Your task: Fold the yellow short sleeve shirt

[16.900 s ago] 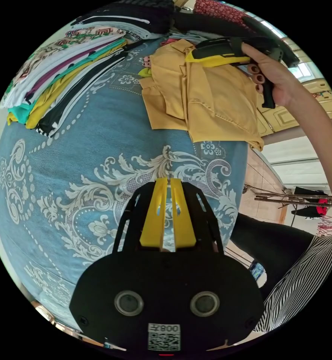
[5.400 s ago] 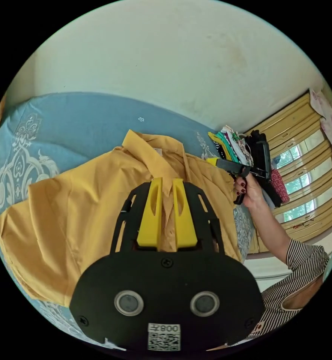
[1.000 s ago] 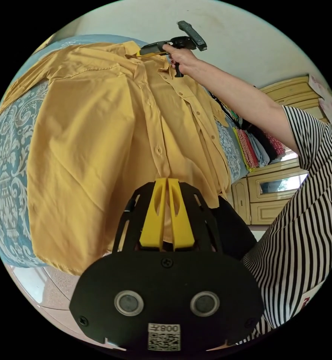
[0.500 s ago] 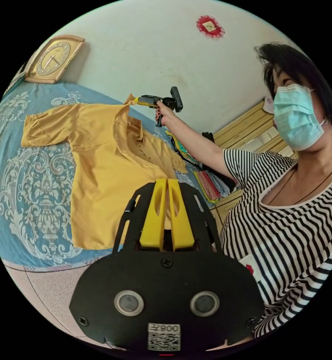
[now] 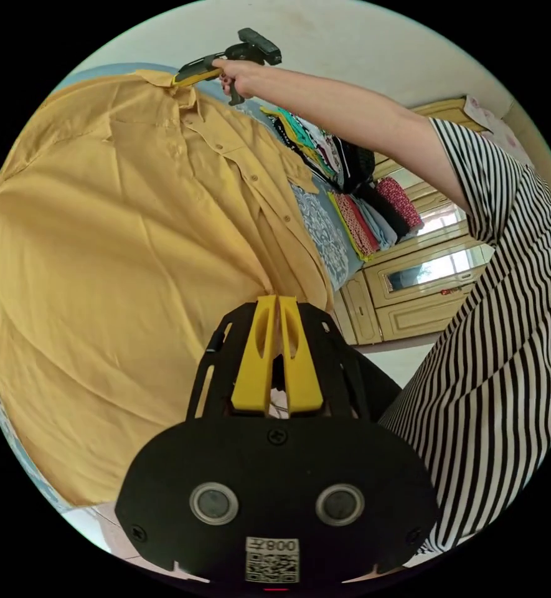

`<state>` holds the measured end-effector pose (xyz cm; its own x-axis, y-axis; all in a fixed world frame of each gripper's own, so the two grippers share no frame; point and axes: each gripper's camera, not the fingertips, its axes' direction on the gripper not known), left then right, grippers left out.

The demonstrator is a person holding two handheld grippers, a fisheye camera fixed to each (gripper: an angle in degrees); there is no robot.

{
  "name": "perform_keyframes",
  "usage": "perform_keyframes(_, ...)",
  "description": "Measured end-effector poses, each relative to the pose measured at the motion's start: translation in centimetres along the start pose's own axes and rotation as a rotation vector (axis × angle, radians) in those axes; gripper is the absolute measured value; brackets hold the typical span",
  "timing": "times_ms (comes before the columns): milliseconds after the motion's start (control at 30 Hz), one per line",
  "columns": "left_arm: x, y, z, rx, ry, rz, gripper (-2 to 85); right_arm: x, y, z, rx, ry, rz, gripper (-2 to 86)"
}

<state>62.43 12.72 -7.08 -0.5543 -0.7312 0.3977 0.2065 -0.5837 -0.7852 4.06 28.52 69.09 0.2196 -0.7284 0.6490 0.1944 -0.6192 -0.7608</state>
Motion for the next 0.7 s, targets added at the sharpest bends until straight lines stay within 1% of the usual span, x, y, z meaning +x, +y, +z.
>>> perform_keyframes(67,0.3,0.2,-0.1,-0.018,-0.016,0.015,2.2,1.5,0.6,0.4,-0.003,-0.03,0.021,1.7)
perform_keyframes(133,0.3,0.8,-1.1,-0.004,-0.047,-0.002,3.3,2.3,1.3,-0.1,0.007,-0.04,0.035,2.5)
perform_keyframes(200,0.0,1.6,-2.4,0.016,-0.04,-0.029,4.4,2.9,2.3,-1.4,0.033,-0.039,0.037,3.1)
perform_keyframes(300,-0.3,3.5,-5.8,0.107,0.003,-0.08,6.8,4.1,4.5,-4.4,0.07,-0.015,0.058,4.1)
perform_keyframes(400,-0.6,6.2,-10.7,0.217,-0.098,-0.158,8.1,5.3,8.4,-8.7,0.129,-0.047,0.072,5.0)
perform_keyframes(467,-1.9,8.6,-14.5,0.269,-0.26,-0.27,8.9,6.3,13.0,-12.1,0.171,-0.067,0.075,5.5)
perform_keyframes(500,-2.3,9.3,-15.3,0.28,-0.29,-0.295,9.0,6.5,14.4,-13.0,0.181,-0.074,0.078,5.5)
perform_keyframes(567,-3.8,11.1,-17.1,0.277,-0.389,-0.382,9.2,7.6,20.4,-15.8,0.214,-0.103,0.108,5.4)
perform_keyframes(700,-5.7,11.2,-16.4,0.176,-0.363,-0.421,7.6,9.1,29.8,-18.2,0.18,-0.155,0.175,5.0)
